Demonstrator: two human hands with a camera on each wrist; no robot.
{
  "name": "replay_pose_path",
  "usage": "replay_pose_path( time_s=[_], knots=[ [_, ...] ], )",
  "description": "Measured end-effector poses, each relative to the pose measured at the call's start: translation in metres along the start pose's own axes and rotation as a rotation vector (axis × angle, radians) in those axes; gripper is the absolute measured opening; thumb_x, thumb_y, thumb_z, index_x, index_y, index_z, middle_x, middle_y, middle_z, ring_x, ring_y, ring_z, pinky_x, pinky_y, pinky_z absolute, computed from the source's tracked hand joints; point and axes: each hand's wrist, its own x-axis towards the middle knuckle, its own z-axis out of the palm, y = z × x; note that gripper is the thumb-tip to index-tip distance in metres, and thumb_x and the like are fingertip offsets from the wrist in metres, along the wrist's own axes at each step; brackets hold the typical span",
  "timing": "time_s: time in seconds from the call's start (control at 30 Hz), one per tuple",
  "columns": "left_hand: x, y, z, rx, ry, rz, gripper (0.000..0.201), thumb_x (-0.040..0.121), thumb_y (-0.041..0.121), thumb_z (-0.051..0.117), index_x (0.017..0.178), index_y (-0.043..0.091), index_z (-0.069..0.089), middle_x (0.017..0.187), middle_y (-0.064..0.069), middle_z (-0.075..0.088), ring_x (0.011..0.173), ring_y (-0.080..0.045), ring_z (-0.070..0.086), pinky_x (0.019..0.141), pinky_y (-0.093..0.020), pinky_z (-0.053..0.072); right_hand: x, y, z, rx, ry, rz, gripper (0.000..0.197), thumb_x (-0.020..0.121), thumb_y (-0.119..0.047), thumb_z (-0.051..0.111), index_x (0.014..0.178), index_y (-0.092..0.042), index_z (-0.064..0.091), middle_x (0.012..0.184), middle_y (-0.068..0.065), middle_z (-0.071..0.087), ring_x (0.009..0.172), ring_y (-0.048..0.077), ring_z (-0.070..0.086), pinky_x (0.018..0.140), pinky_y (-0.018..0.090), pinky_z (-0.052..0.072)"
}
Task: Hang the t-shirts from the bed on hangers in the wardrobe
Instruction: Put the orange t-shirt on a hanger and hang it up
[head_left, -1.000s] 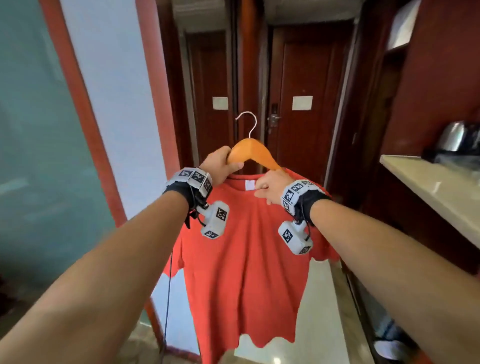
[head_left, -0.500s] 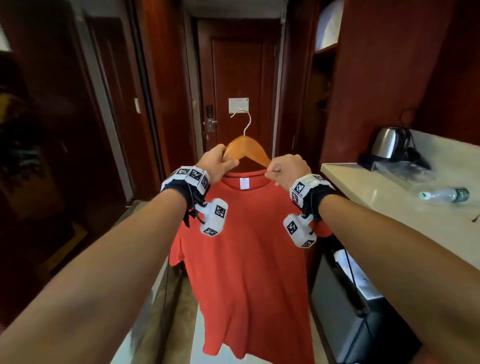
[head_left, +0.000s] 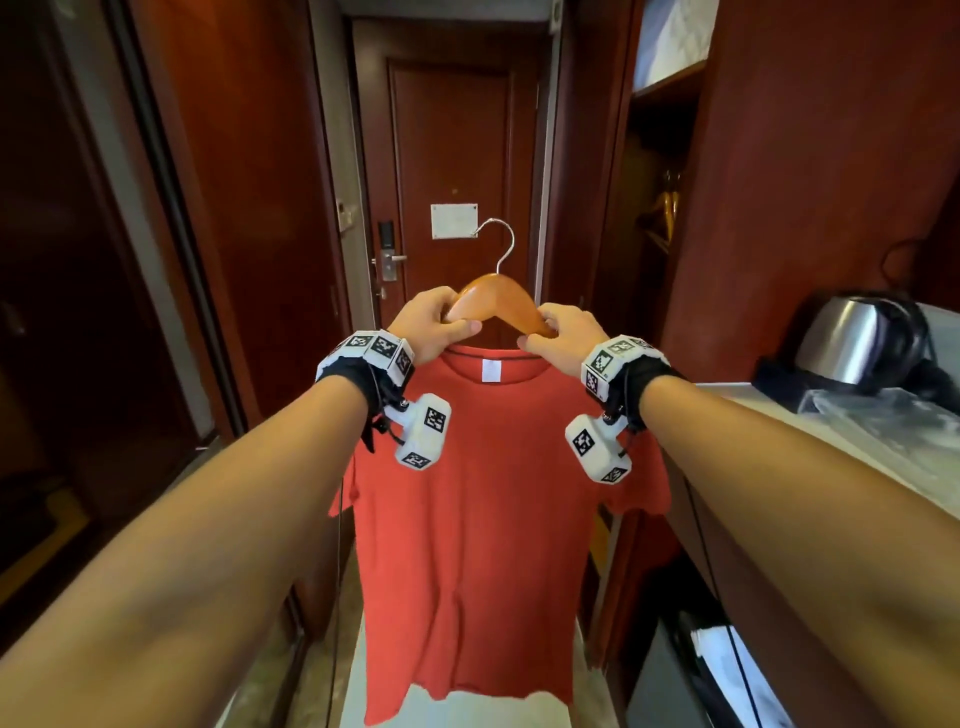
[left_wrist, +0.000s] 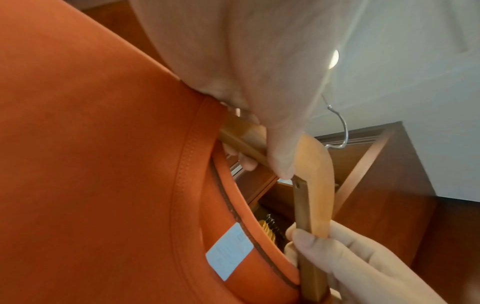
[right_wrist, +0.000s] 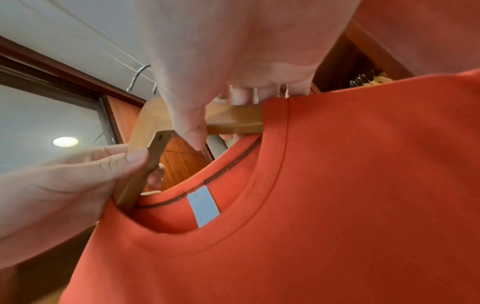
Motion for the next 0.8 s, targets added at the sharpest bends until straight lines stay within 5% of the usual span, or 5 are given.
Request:
replay_pose_path(
  time_s=[0.17,0.27,0.43,0.57,0.8],
  knots=[
    [0.096,-0.049,0.023,-0.146,-0.032,-0.014,0.028,0.078,0.031,0.078,0.079,0.012,0.057,0.074,0.001,0.052,0.069,-0.013,0.047,0.069,-0.031,0.036,0.105,0.027,0.009,-0.032,0.012,0.008,0.025,0.076,-0.044,0.069,0.088,-0.025,0.059,0.081,-0.001,0.068,0.078,0.021,0.064,0.073,0.037,0.05],
    [0.146,-0.082,0.041,-0.198,-0.038,-0.013,0.048,0.07,0.042,0.074,0.09,0.0,0.061,0.08,-0.008,0.059,0.074,-0.021,0.054,0.073,-0.036,0.042,0.158,0.043,0.02,-0.042,0.029,0.009,0.021,0.072,-0.033,0.07,0.079,-0.021,0.055,0.073,0.001,0.06,0.071,0.025,0.059,0.062,0.034,0.043],
    [0.266,-0.147,0.075,-0.196,-0.055,0.008,0.051,0.066,0.053,0.075,0.095,0.012,0.068,0.093,-0.014,0.071,0.09,-0.031,0.066,0.086,-0.047,0.051,0.269,0.082,0.043,-0.058,0.13,0.116,0.021,0.073,-0.033,0.071,0.074,-0.022,0.052,0.073,-0.002,0.059,0.068,0.019,0.056,0.057,0.031,0.039],
    [0.369,-0.176,0.102,-0.179,-0.146,0.035,0.034,0.079,0.034,0.077,0.108,0.016,0.069,0.099,-0.004,0.07,0.094,-0.02,0.066,0.083,-0.032,0.051,0.342,0.112,0.043,-0.116,0.22,0.265,0.023,0.072,-0.037,0.071,0.081,-0.023,0.056,0.08,0.0,0.063,0.075,0.024,0.061,0.067,0.036,0.05],
    [0.514,-0.185,0.177,-0.156,-0.239,0.15,0.045,0.081,0.034,0.073,0.123,0.021,0.063,0.117,0.001,0.064,0.109,-0.019,0.06,0.096,-0.032,0.046,0.42,0.172,0.001,-0.261,0.418,0.521,0.028,0.071,-0.039,0.068,0.092,-0.023,0.057,0.091,0.003,0.063,0.083,0.028,0.062,0.077,0.042,0.055]
  ],
)
